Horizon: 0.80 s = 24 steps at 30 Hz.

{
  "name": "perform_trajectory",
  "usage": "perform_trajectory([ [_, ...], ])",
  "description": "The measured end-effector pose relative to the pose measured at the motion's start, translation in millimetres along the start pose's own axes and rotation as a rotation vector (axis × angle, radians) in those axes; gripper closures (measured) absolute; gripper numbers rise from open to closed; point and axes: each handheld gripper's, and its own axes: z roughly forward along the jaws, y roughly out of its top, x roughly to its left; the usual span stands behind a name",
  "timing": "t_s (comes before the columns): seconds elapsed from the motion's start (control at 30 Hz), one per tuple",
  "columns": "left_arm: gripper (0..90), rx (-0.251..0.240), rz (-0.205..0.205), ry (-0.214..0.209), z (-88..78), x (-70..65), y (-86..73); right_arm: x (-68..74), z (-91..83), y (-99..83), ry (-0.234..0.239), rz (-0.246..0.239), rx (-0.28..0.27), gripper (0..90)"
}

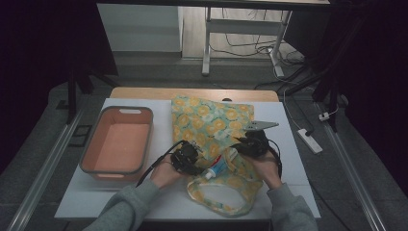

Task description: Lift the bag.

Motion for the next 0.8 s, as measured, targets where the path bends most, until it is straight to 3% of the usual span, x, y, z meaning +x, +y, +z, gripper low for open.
perform_trajectory([
  [0.07,62.3,-0.026,-0.023,0.004,1.1,1.8,-0.7,0.2,-0.3,0.1,-0.001,0.0,-0.003,79.3],
  [0.2,87.4,-0.032,-0.04,-0.02,0.4,8.0,-3.0,-0.3,-1.0,-0.4,-0.005,0.002,-0.002,77.2],
  [0.33,89.5,-0.055,-0.016,-0.014,-8.2,5.5,-6.0,0.1,-3.3,-1.1,-0.01,0.006,-0.001,71.0],
  [0.57,89.5,-0.183,0.007,-0.066,-59.9,0.5,-22.2,5.1,-17.8,-1.5,0.008,0.004,-0.05,51.4],
  [0.67,89.5,-0.227,-0.007,-0.089,-75.9,3.8,-30.5,9.4,-25.5,-1.0,0.008,0.008,-0.068,45.0],
  [0.8,89.5,-0.25,-0.02,-0.085,-84.1,9.0,-37.9,16.1,-37.8,-4.4,0.004,0.012,-0.072,40.0],
])
